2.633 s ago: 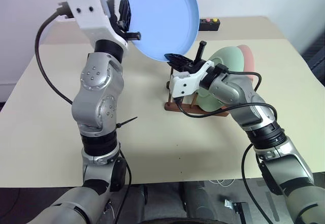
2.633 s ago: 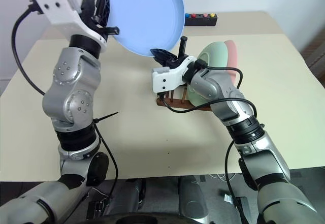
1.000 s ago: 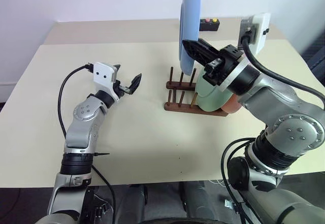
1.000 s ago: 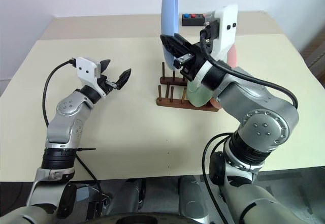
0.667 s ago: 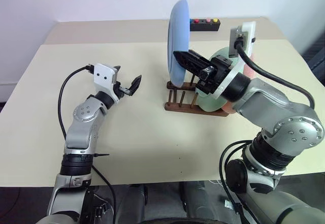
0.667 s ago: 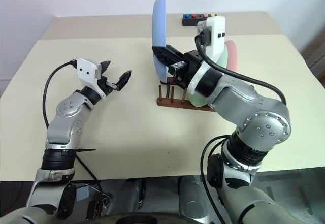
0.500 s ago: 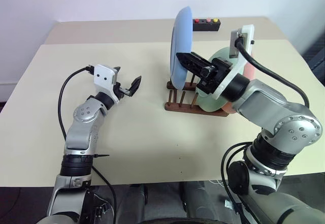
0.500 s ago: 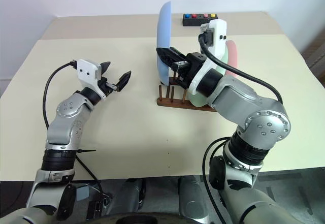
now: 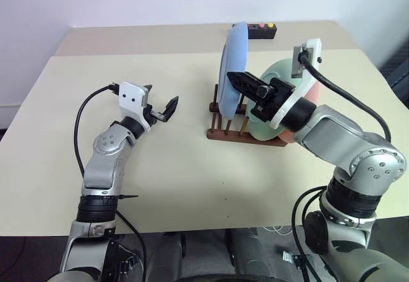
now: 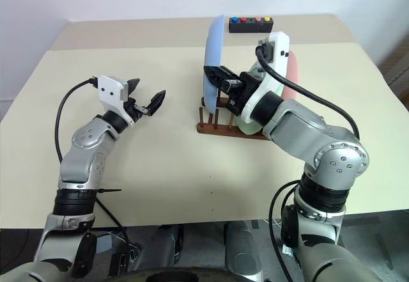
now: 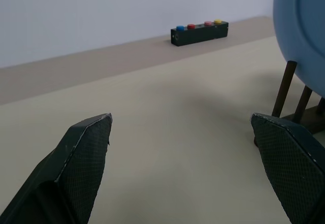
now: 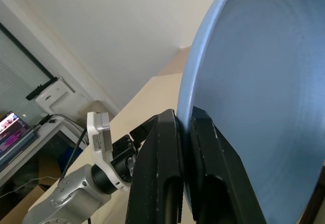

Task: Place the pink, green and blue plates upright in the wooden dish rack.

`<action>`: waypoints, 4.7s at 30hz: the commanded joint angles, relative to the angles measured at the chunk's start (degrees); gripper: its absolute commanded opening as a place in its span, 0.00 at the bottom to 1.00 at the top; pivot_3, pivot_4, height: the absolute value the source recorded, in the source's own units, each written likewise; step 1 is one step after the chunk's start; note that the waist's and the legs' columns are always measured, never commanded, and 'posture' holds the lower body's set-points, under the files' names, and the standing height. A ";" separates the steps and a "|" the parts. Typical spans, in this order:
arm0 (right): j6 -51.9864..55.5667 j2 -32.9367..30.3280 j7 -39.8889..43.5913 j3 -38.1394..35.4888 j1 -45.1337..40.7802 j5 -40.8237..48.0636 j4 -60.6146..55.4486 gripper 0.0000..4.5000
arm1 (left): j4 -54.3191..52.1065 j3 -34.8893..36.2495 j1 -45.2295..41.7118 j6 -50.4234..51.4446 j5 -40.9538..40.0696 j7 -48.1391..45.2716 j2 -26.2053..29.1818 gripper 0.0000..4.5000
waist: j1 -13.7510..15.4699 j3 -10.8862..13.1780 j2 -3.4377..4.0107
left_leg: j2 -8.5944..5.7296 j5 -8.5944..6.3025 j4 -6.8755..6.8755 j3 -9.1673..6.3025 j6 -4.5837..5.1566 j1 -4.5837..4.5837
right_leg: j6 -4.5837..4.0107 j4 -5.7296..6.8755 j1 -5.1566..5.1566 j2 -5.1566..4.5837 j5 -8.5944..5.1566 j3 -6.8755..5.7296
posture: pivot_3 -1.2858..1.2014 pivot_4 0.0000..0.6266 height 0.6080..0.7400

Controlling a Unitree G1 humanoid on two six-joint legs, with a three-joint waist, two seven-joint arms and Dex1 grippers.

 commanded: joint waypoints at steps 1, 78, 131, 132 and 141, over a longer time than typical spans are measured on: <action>-3.47 -1.81 -1.04 1.35 0.20 3.12 -0.65 0.00 | -1.41 0.06 0.12 -1.18 0.29 -0.01 0.01 0.99 | 0.00 0.00 0.00 | 0.00 0.00 0.00 0.00 0.00 0.00 | 0.00 0.00 0.00 0.00 0.00 0.00 | 0.52 0.24 1.00; -18.89 -44.97 55.21 -9.03 33.39 -52.54 -12.32 0.01 | -10.76 -8.52 7.93 5.97 -7.75 -22.38 7.08 1.00 | 1.78 0.02 0.00 | 0.06 -0.10 0.08 0.22 0.16 -0.03 | -0.17 -0.72 0.29 -0.02 -0.09 0.05 | 0.52 0.24 1.00; -41.39 -23.22 73.60 -23.06 47.19 -50.83 14.34 0.01 | -0.73 -1.53 14.62 -3.92 -0.85 -15.16 9.81 1.00 | 1.53 -0.16 0.28 | 0.06 -0.13 0.14 0.33 0.23 0.24 | -0.02 -0.56 0.47 -0.01 0.00 0.17 | 0.52 0.24 1.00; -41.64 -23.22 73.42 -22.38 46.75 -51.04 14.82 0.01 | -0.50 -1.16 14.94 -4.22 -1.13 -15.40 9.96 1.00 | 1.76 -0.16 0.28 | 0.06 -0.13 0.15 0.32 0.23 0.23 | -0.03 -0.57 0.48 -0.01 0.00 0.16 | 0.52 0.24 1.00; -47.23 -21.61 73.64 -16.62 42.75 -54.16 22.08 0.01 | 0.02 -0.72 14.21 -4.67 -1.12 -15.13 9.66 1.00 | 1.64 -0.17 0.30 | 0.06 -0.13 0.14 0.30 0.23 0.25 | -0.01 -0.56 0.50 -0.01 0.01 0.15 | 0.52 0.24 1.00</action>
